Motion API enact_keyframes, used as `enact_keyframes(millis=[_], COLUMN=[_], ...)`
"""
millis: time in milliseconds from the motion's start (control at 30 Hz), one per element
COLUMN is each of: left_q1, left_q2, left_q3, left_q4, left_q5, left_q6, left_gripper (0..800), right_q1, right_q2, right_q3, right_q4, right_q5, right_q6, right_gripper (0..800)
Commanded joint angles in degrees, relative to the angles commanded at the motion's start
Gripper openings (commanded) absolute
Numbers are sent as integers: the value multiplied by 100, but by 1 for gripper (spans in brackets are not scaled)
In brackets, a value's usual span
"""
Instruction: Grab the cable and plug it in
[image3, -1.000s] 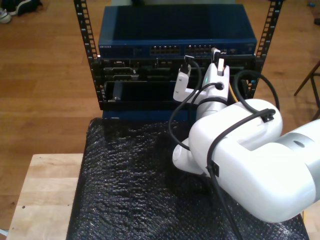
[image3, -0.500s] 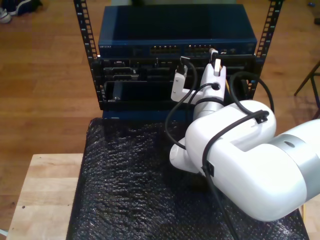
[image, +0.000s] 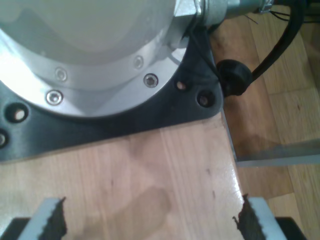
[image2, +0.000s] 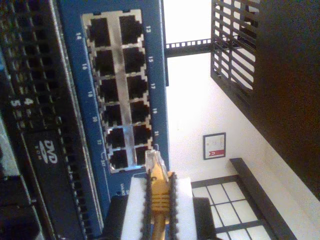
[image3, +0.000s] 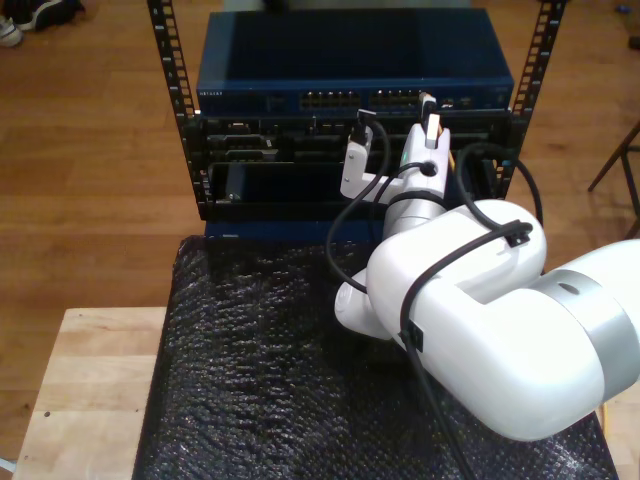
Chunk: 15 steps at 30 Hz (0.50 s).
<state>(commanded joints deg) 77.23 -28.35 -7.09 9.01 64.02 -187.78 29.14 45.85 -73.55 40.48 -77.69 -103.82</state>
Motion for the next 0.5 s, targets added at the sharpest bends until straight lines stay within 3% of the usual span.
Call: enact_keyframes(millis=[500], left_q1=[0], left_q2=[0], left_q3=[0], left_q4=[0], left_q5=[0], left_q6=[0], left_gripper=[800], right_q1=[-9], right_q2=[79], right_q3=[-97], right_q4=[9], right_q5=[0], right_q6=[-44], right_gripper=[0])
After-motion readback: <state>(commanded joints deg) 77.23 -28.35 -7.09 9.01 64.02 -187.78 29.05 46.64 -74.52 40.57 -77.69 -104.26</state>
